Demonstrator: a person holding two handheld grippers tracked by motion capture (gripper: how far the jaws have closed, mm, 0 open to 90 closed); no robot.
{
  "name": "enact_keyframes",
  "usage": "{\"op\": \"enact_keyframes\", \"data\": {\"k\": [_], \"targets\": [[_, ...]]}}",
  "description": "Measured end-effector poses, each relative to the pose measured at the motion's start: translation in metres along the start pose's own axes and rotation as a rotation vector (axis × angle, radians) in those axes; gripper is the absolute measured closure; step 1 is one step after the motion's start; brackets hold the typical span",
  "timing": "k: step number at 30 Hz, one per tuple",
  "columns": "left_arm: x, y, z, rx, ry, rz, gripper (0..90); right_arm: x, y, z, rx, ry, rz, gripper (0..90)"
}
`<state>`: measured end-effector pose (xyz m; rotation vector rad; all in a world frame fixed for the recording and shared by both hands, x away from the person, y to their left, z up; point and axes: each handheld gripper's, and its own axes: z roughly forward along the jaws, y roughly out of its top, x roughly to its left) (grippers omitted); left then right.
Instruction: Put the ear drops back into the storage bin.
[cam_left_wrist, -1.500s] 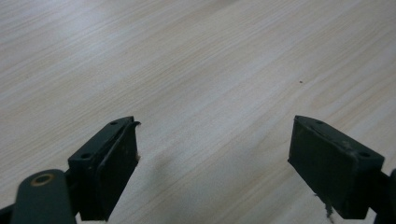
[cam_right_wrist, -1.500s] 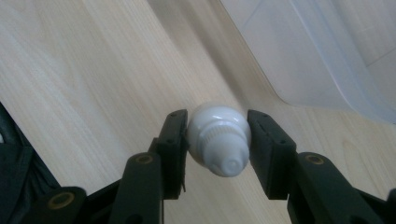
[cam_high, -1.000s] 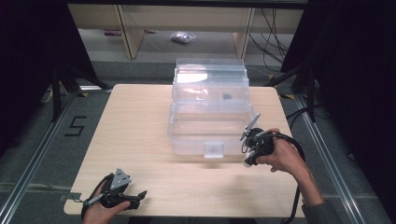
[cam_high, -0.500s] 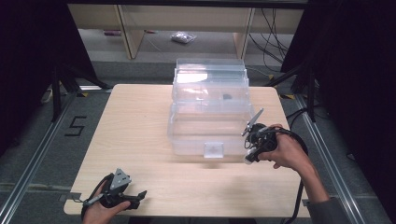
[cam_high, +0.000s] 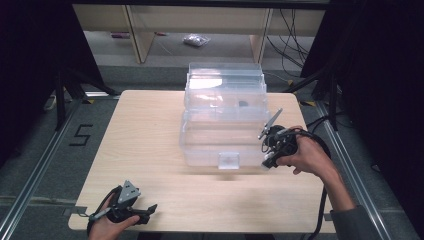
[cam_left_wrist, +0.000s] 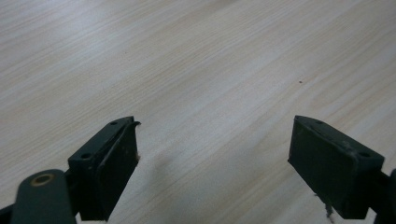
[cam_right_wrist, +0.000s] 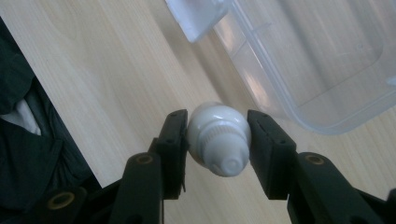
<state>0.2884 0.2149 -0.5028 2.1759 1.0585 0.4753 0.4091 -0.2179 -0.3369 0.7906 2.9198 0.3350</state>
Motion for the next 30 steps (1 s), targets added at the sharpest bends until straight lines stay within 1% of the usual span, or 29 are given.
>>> {"op": "enact_keyframes", "data": {"k": [1,2,5,7,8,10,11,12,13,14,15,17,19,20,21,22,23,24,26,27,29,30], "targets": [[0.0,0.0,0.0,0.0,0.0,0.0,15.1,0.0,0.001,-0.001,-0.002,-0.001,-0.001,60.2],[0.001,0.0,-0.001,0.005,-0.007,0.007,15.0,0.0,0.002,-0.002,-0.001,0.001,0.008,60.2],[0.0,0.0,-0.001,0.006,-0.002,0.006,15.0,0.0,0.004,-0.004,-0.006,0.005,0.008,60.2],[0.001,0.0,-0.001,0.006,-0.007,0.007,15.1,0.0,0.006,-0.006,-0.003,0.005,0.007,60.2],[0.0,0.0,-0.001,0.005,-0.008,0.007,15.0,-0.002,0.009,-0.008,-0.006,0.002,-0.006,60.2],[0.0,0.0,0.0,0.005,-0.007,0.007,15.1,-0.002,0.01,-0.008,-0.008,0.003,0.0,60.2],[0.0,0.0,0.0,0.005,-0.007,0.006,15.0,-0.004,0.012,-0.009,-0.005,0.007,-0.005,60.2],[0.0,0.0,-0.001,0.005,-0.007,0.006,15.0,-0.004,0.014,-0.011,-0.008,0.006,0.008,60.2],[0.0,0.0,-0.001,0.005,-0.007,0.006,15.0,-0.005,0.016,-0.012,-0.01,0.008,0.001,60.2],[0.0,0.0,0.001,-0.001,0.007,0.003,15.0,-0.005,0.017,-0.013,-0.007,0.01,0.014,60.3],[0.0,0.0,0.0,-0.001,0.005,0.001,15.0,-0.006,0.018,-0.014,-0.007,0.007,0.0,60.2],[0.0,0.0,0.0,0.008,-0.004,0.01,15.0,-0.007,0.02,-0.016,-0.006,0.005,0.004,60.2],[0.0,0.0,0.0,0.004,0.0,0.006,15.1,-0.008,0.022,-0.018,-0.007,0.004,-0.002,60.2],[0.0,0.0,0.0,0.006,-0.002,0.009,15.1,-0.008,0.024,-0.019,-0.001,0.0,0.007,60.2],[0.001,0.0,-0.001,0.007,-0.007,0.01,15.0,-0.009,0.025,-0.02,-0.007,0.002,-0.017,60.2],[0.001,0.0,0.0,0.005,-0.002,0.008,15.0,-0.009,0.027,-0.021,-0.004,-0.001,-0.003,60.2],[0.001,0.0,0.0,0.005,-0.002,0.008,15.0,-0.009,0.027,-0.021,-0.004,-0.001,-0.003,60.2],[0.0,0.0,0.0,-0.004,-0.006,-0.002,15.0,-0.011,0.03,-0.023,-0.003,-0.003,-0.005,60.2],[0.0,0.0,-0.001,0.001,-0.007,0.004,15.0,-0.012,0.032,-0.024,-0.009,-0.003,0.004,60.2],[0.0,0.0,0.0,-0.003,-0.005,0.0,15.0,-0.013,0.033,-0.025,-0.008,-0.004,-0.005,60.2],[0.0,0.0,0.0,-0.003,-0.005,0.001,15.1,-0.015,0.035,-0.026,-0.007,-0.006,-0.006,60.2],[0.0,0.0,0.0,-0.001,-0.005,0.001,15.1,-0.015,0.036,-0.026,-0.006,-0.007,0.007,60.2]]}}
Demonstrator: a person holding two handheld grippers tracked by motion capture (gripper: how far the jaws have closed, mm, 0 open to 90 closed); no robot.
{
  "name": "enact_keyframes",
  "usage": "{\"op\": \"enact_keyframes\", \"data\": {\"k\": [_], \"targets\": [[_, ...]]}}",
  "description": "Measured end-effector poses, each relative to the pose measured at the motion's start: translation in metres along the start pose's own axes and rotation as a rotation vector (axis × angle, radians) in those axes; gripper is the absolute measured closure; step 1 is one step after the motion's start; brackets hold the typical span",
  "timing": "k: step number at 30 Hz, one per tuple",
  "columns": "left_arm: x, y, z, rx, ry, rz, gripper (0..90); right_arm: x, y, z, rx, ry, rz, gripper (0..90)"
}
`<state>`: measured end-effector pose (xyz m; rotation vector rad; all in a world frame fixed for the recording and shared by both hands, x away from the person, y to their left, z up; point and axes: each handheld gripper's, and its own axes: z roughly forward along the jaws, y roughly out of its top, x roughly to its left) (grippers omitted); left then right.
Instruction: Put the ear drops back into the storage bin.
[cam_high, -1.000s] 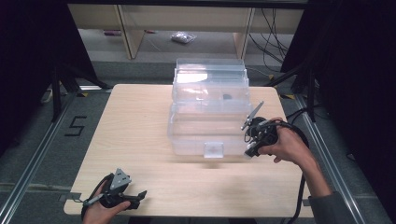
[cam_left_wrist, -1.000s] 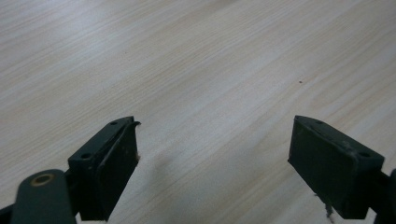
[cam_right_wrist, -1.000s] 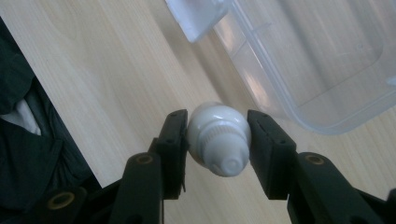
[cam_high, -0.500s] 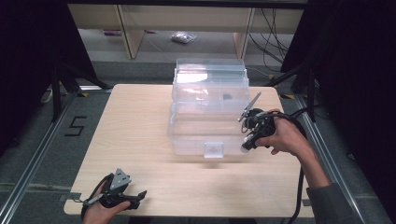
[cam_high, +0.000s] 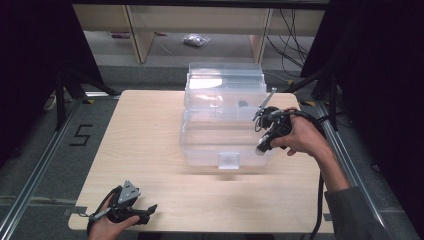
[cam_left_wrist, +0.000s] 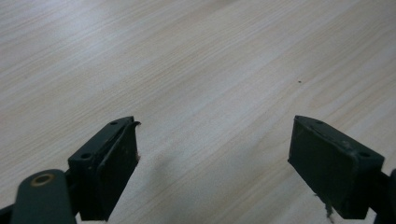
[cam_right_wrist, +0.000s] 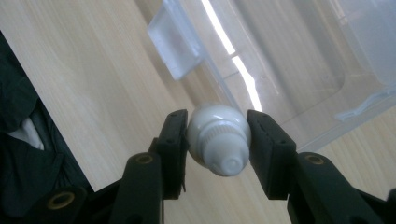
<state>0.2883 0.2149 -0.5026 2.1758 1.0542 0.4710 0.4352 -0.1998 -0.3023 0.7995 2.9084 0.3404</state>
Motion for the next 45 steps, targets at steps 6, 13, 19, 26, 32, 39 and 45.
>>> {"op": "enact_keyframes", "data": {"k": [6,13,19,26,32,39,45], "targets": [[0.0,0.0,0.0,0.008,-0.001,0.005,15.0,-0.013,0.009,0.001,0.003,-0.013,0.019,60.3],[0.0,0.0,0.001,0.0,0.009,0.001,15.0,-0.025,0.014,0.009,0.019,-0.019,0.043,60.2],[0.0,0.0,0.0,-0.004,-0.002,-0.002,15.0,-0.041,0.015,0.02,0.055,-0.032,0.103,60.3],[0.0,0.0,0.001,0.0,0.009,0.001,15.0,-0.052,0.017,0.032,0.064,-0.03,0.119,60.2],[0.001,0.0,0.0,0.001,-0.007,-0.001,15.0,-0.059,0.016,0.043,0.068,-0.033,0.136,60.2],[0.001,0.0,-0.001,0.009,-0.012,0.007,15.1,-0.063,0.019,0.058,0.079,-0.019,0.156,60.2],[0.001,0.0,0.0,0.007,-0.009,0.009,15.0,-0.068,0.018,0.068,0.096,-0.013,0.169,60.3]]}}
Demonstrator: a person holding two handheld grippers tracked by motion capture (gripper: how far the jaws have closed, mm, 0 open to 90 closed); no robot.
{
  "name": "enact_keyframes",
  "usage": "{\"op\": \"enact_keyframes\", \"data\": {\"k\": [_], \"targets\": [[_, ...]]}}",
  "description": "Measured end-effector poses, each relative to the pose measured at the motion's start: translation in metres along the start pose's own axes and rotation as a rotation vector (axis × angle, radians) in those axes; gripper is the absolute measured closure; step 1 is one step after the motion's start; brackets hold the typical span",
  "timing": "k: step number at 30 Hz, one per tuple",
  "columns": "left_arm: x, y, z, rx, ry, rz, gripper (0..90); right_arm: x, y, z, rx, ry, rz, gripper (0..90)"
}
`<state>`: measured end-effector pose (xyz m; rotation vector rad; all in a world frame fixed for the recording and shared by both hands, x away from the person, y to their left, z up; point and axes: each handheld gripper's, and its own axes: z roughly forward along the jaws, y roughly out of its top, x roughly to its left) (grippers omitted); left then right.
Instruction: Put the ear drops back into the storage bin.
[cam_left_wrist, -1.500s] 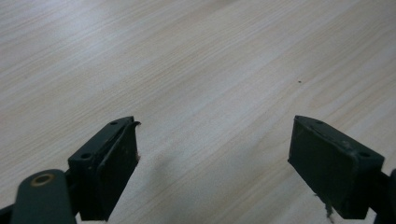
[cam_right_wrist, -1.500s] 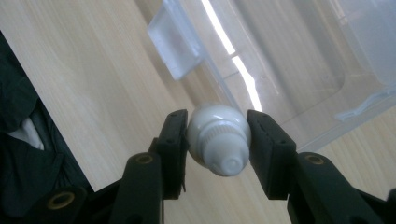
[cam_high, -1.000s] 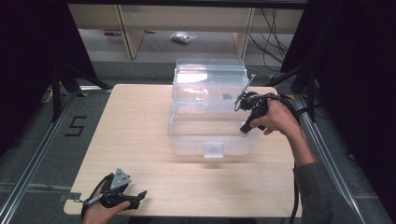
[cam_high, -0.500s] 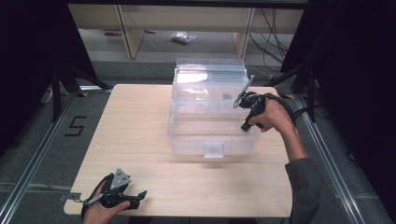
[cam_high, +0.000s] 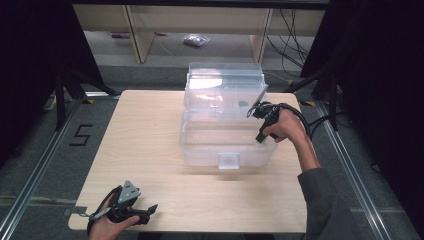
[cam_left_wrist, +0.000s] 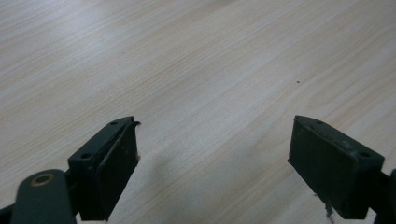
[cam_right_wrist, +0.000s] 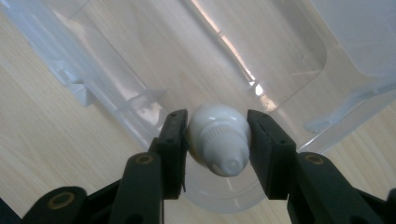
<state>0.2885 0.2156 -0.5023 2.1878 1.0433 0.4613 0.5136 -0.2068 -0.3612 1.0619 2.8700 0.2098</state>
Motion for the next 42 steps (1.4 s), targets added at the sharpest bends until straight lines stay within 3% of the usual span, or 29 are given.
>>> {"op": "enact_keyframes", "data": {"k": [2,4,8,10,11,16,18,19,20,22,23,25,26,27,29,31,34,35,36,40,42], "targets": [[-0.001,0.0,0.001,-0.013,0.006,-0.018,15.0,-0.002,0.001,0.003,0.017,-0.007,0.009,60.2],[0.001,0.0,0.0,0.003,0.003,0.003,15.0,-0.003,0.002,0.006,0.021,-0.005,0.01,60.2],[-0.001,0.0,0.001,-0.019,0.005,-0.023,15.0,-0.006,0.005,0.015,0.023,0.008,0.016,60.3],[0.0,0.0,-0.001,-0.001,-0.006,-0.005,15.1,-0.008,0.005,0.017,0.018,0.003,-0.001,60.2],[0.0,0.0,0.001,-0.004,0.004,-0.012,15.1,-0.007,0.005,0.018,0.037,0.007,0.025,60.2],[0.0,0.0,0.001,-0.003,0.001,-0.006,15.1,-0.008,0.003,0.026,0.041,-0.004,0.034,60.2],[0.0,0.0,0.0,-0.002,0.001,-0.004,15.0,-0.009,0.003,0.027,0.029,0.002,0.034,60.2],[0.0,0.0,0.001,-0.008,0.003,-0.011,15.0,-0.008,0.003,0.028,0.034,0.025,0.059,60.2],[0.0,0.0,0.001,-0.008,0.003,-0.011,15.0,-0.008,0.003,0.029,0.043,0.001,0.067,60.2],[-0.001,0.0,0.001,-0.008,0.003,-0.011,15.0,-0.01,0.003,0.031,0.044,-0.002,0.06,60.2],[0.0,0.0,0.0,-0.001,0.0,-0.003,15.0,-0.011,0.002,0.034,0.059,-0.004,0.078,60.2],[0.0,0.0,0.0,-0.002,0.002,-0.004,15.0,-0.013,0.001,0.038,0.052,0.006,0.069,60.2],[0.0,0.0,0.0,-0.002,0.002,-0.004,15.0,-0.015,0.001,0.041,0.029,-0.007,0.029,60.2],[-0.001,0.0,0.001,-0.01,0.004,-0.013,15.0,-0.015,0.001,0.041,0.029,-0.007,0.029,60.2],[0.0,0.0,0.0,0.001,0.0,-0.006,15.0,-0.012,0.002,0.042,0.067,-0.004,0.086,60.2],[0.0,0.0,0.0,-0.003,0.001,-0.006,15.0,-0.014,0.003,0.044,0.047,-0.004,0.052,60.2],[0.0,0.0,0.0,-0.004,0.001,-0.007,15.0,-0.012,0.005,0.044,0.062,0.0,0.083,60.2],[-0.001,0.0,0.0,-0.006,0.002,-0.009,15.0,-0.015,0.005,0.046,0.042,-0.006,0.036,60.2],[0.0,0.0,0.001,-0.007,0.007,-0.01,15.0,-0.012,0.006,0.046,0.064,-0.003,0.072,60.2],[-0.001,0.0,0.001,-0.009,0.009,-0.012,15.1,-0.013,0.008,0.05,0.063,-0.007,0.048,60.2],[-0.001,0.0,0.001,-0.011,0.008,-0.013,15.0,-0.011,0.008,0.052,0.066,-0.002,0.083,60.2]]}}
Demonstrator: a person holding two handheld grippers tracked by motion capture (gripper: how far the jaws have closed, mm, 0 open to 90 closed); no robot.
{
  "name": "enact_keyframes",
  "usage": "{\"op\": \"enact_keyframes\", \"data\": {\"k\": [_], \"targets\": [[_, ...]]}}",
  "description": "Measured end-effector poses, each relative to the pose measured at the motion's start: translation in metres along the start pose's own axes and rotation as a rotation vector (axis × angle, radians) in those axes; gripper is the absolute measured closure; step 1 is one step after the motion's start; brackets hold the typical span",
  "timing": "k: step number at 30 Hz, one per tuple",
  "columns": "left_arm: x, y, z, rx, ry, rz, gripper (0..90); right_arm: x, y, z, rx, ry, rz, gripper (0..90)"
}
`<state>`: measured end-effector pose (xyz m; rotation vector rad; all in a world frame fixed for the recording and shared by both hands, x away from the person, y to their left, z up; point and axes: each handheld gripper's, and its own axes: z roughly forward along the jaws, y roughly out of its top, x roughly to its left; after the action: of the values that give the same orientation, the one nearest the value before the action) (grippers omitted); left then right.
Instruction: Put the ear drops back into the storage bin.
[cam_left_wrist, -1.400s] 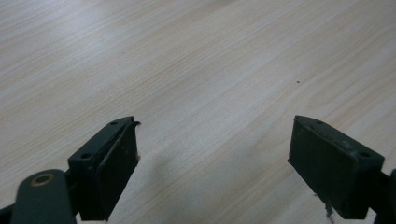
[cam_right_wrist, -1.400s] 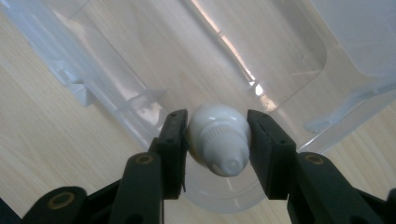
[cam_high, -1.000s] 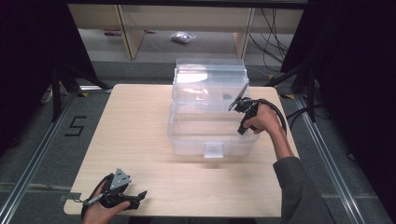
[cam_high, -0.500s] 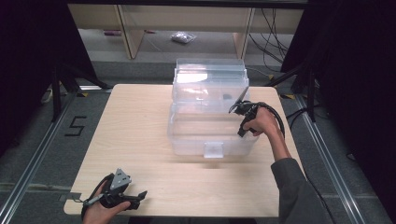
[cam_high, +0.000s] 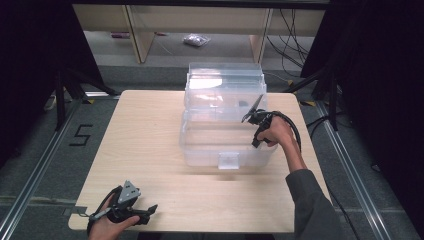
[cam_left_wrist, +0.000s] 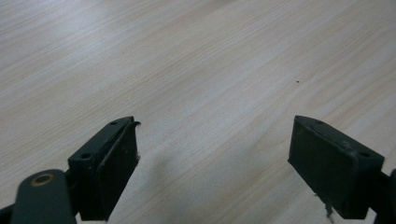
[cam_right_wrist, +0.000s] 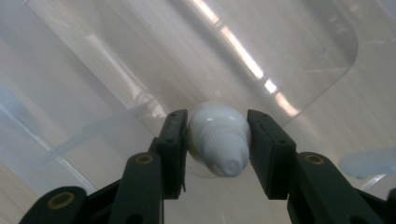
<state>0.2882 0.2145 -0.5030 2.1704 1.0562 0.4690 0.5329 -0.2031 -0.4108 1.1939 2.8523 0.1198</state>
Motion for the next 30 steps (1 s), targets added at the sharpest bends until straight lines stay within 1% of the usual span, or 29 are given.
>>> {"op": "enact_keyframes", "data": {"k": [2,3,5,6,7,8,9,10,11,12,13,14,15,16,18,19,22,23,26,27,28,29,30], "targets": [[0.0,0.0,0.0,0.003,0.002,0.003,15.0,-0.001,0.0,0.002,0.002,0.002,-0.007,60.2],[0.001,0.0,-0.001,0.01,-0.008,0.009,15.0,-0.002,-0.001,0.004,-0.006,0.005,-0.005,60.2],[0.001,0.0,0.0,0.008,-0.007,0.008,15.0,-0.001,-0.001,0.005,-0.001,0.007,0.001,60.2],[0.001,0.0,0.0,0.004,-0.006,0.008,15.1,-0.003,-0.001,0.007,-0.01,0.011,-0.02,60.2],[0.0,0.0,0.0,0.003,0.008,0.003,15.1,-0.003,-0.001,0.007,-0.008,0.012,-0.012,60.2],[0.0,0.0,0.0,0.003,-0.004,0.001,15.0,-0.002,-0.001,0.007,-0.004,0.013,0.004,60.2],[0.001,0.0,-0.001,0.01,-0.009,0.008,15.0,-0.001,-0.001,0.007,-0.006,0.007,0.01,60.2],[0.001,0.0,-0.001,0.01,-0.009,0.008,15.1,-0.001,-0.001,0.007,-0.006,0.007,0.01,60.2],[0.0,0.0,0.0,0.008,-0.007,0.008,15.0,-0.001,-0.001,0.009,-0.008,0.022,0.008,60.2],[0.0,0.0,0.0,0.008,-0.007,0.008,15.0,-0.001,-0.001,0.009,-0.008,0.022,0.008,60.2],[0.0,0.0,0.0,0.007,0.005,0.008,15.0,-0.001,0.0,0.01,-0.007,0.021,0.014,60.2],[0.0,0.0,0.0,0.004,0.006,0.005,15.0,-0.001,0.0,0.01,-0.007,0.021,0.014,60.2],[0.0,0.0,0.0,0.004,0.006,0.005,15.1,0.0,0.0,0.009,-0.003,0.025,0.031,60.2],[0.0,0.0,0.0,0.002,0.005,0.001,15.1,0.001,0.001,0.008,-0.002,0.021,0.035,60.2],[0.0,0.0,0.0,0.004,0.006,0.005,15.1,0.001,0.001,0.009,-0.002,0.019,0.032,60.2],[0.001,0.0,0.0,0.012,-0.005,0.01,15.1,0.0,0.0,0.01,-0.001,0.017,0.026,60.2],[0.001,0.0,0.0,0.011,-0.005,0.008,15.1,-0.001,0.0,0.01,0.002,0.011,0.023,60.2],[0.001,0.0,0.0,0.01,-0.004,0.008,15.0,0.001,0.001,0.01,0.013,0.021,0.038,60.2],[0.0,0.0,0.0,0.008,-0.007,0.008,15.0,0.002,0.001,0.009,0.021,0.016,0.041,60.2],[0.001,0.0,0.0,0.011,-0.007,0.01,15.0,-0.002,0.001,0.013,0.015,0.006,-0.009,60.2],[0.001,0.0,0.0,0.011,-0.007,0.01,15.1,-0.001,0.001,0.013,0.013,0.005,-0.001,60.2],[0.0,0.0,0.0,0.009,-0.007,0.009,15.0,-0.002,0.001,0.014,0.017,-0.007,-0.017,60.2],[0.0,0.0,0.0,0.009,-0.007,0.009,15.1,-0.002,0.001,0.014,0.017,-0.007,-0.017,60.2]]}}
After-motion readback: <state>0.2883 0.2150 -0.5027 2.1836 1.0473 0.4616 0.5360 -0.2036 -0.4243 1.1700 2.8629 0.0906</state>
